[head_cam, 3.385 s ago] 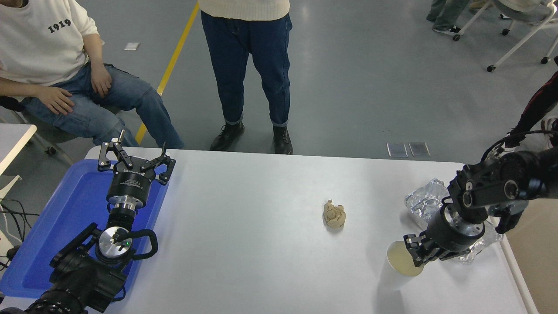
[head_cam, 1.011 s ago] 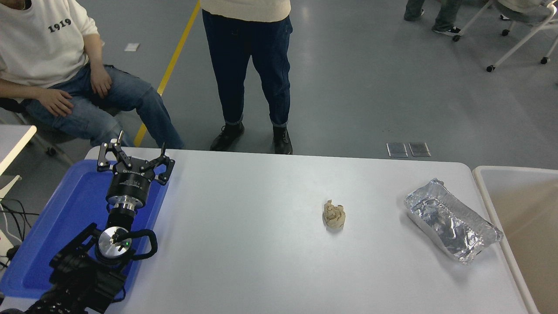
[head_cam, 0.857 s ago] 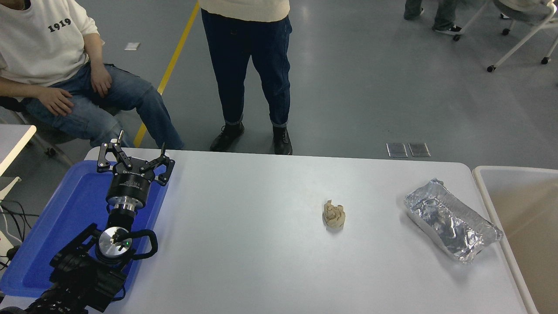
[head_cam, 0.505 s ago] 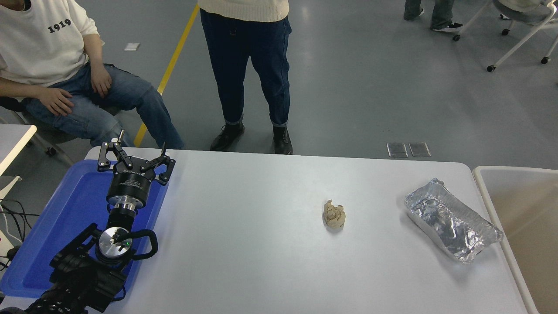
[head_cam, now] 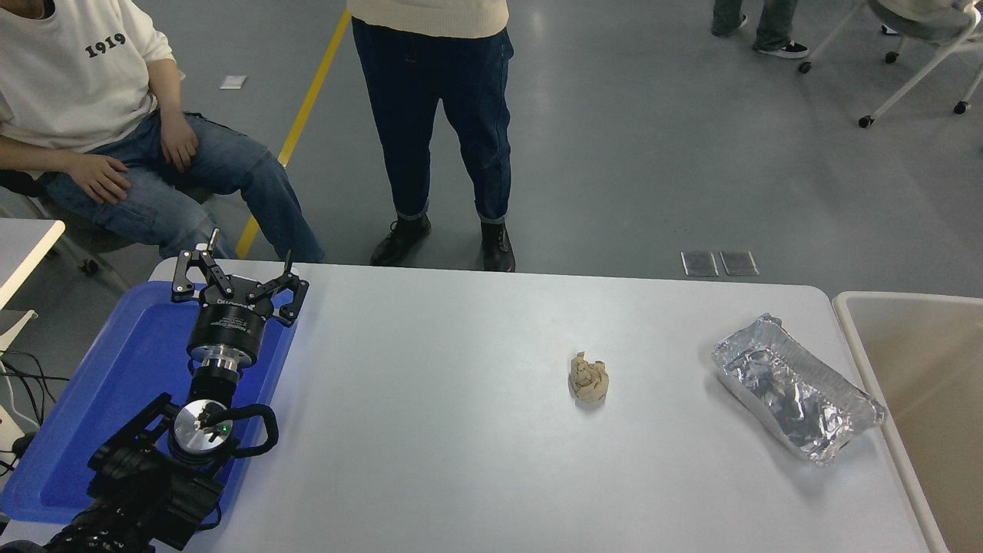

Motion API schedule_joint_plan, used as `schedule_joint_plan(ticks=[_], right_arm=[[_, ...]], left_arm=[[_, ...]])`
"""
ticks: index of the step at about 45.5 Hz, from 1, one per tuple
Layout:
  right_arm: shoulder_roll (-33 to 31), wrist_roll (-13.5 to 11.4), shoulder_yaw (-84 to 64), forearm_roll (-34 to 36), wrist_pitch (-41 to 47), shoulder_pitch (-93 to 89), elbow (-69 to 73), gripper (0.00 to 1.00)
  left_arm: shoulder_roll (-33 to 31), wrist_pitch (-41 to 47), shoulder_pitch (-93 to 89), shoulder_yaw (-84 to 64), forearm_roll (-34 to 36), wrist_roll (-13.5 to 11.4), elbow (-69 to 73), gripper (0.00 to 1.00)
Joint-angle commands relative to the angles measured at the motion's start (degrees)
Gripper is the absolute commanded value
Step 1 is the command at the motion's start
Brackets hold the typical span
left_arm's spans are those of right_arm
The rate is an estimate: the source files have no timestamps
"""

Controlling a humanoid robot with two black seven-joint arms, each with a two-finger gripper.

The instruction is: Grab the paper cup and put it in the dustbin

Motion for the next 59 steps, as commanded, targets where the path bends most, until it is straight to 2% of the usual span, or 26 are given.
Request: schedule_joint_plan(ticks=[1,9,20,34,43,52,59], right_arm=[[0.5,-0.1,8.3,6.5,-11.7,-14.4,-4.2,0.0],[2.3,-0.1,11.8,7.3,-23.5,-21.6,-6.3,0.0],[8.0,-0.1,20.5,8.4,-31.7,-33.2,-13.8,0.0],[18.0,-0.3,33.5,11.6,-32.2,-50.1,-31.4,0.0],[22.1,-0.4,38.3,13.5,-34.6,-56.5,-40.1,0.0],[26.9,-4.1,40.3,14.2,-36.5,-59.3,-45.0,0.0],[27.7,-4.7,41.5,15.3,-36.9,-59.4,-44.9,0.0]], left_arm=[[0.0,0.0,0.0,0.0,0.0,0.0,0.0,1.0],[0.0,0.0,0.0,0.0,0.0,0.0,0.1,1.0],[0.0,0.0,0.0,0.0,0.0,0.0,0.1,1.0],[0.0,0.0,0.0,0.0,0.0,0.0,0.0,1.0],[0.0,0.0,0.0,-0.1,0.0,0.0,0.0,1.0],[0.0,0.0,0.0,0.0,0.0,0.0,0.0,1.0],[0.0,0.0,0.0,0.0,0.0,0.0,0.1,1.0]])
